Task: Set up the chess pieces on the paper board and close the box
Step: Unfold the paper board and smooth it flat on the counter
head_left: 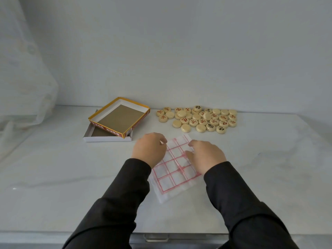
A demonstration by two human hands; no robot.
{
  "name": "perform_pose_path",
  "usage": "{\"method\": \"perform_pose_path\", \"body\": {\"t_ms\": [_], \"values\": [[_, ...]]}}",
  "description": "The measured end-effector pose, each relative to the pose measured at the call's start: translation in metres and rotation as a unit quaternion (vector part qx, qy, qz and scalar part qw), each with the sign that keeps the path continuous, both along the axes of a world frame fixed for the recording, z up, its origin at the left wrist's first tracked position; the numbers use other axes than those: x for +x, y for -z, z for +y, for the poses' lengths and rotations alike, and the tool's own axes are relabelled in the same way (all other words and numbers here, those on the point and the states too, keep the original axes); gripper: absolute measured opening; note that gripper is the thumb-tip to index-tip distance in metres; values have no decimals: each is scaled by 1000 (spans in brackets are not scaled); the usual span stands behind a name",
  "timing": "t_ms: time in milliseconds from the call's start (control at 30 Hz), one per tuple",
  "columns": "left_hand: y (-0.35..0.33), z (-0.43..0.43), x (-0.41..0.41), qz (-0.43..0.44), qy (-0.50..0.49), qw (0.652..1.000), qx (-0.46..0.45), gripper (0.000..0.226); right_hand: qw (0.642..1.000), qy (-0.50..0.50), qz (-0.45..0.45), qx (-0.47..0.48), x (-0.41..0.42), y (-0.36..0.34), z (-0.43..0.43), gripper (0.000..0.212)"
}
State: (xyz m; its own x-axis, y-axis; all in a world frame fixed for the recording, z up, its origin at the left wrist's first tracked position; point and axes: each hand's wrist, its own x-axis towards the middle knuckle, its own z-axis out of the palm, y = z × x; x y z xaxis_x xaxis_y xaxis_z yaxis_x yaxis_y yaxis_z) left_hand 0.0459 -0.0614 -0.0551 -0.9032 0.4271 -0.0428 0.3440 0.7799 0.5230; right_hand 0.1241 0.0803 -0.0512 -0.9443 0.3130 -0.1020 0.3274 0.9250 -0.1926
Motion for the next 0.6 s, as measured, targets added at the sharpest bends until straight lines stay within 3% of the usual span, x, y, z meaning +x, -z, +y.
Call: {"method": "perform_pose_path", "body": {"t_ms": [100, 233, 333, 467, 600], "values": [[1, -1, 1, -29, 31, 997, -65, 33, 999, 20, 11, -28, 1, -2, 5, 34], [4, -1, 4, -31, 111, 983, -142, 62, 997, 1, 17, -70, 0, 1, 10, 35], [8, -1, 5, -22, 148, 975, -164, 77, 997, -62, -1, -38, 0, 2, 13, 49], [14, -4, 1, -44, 165, 970, -171, 85, 986, -129, -108, -2, 4, 4, 17, 83], [13, -5, -2, -41, 152, 978, -138, 79, 984, -137, -113, 11, 3, 6, 18, 88]]}}
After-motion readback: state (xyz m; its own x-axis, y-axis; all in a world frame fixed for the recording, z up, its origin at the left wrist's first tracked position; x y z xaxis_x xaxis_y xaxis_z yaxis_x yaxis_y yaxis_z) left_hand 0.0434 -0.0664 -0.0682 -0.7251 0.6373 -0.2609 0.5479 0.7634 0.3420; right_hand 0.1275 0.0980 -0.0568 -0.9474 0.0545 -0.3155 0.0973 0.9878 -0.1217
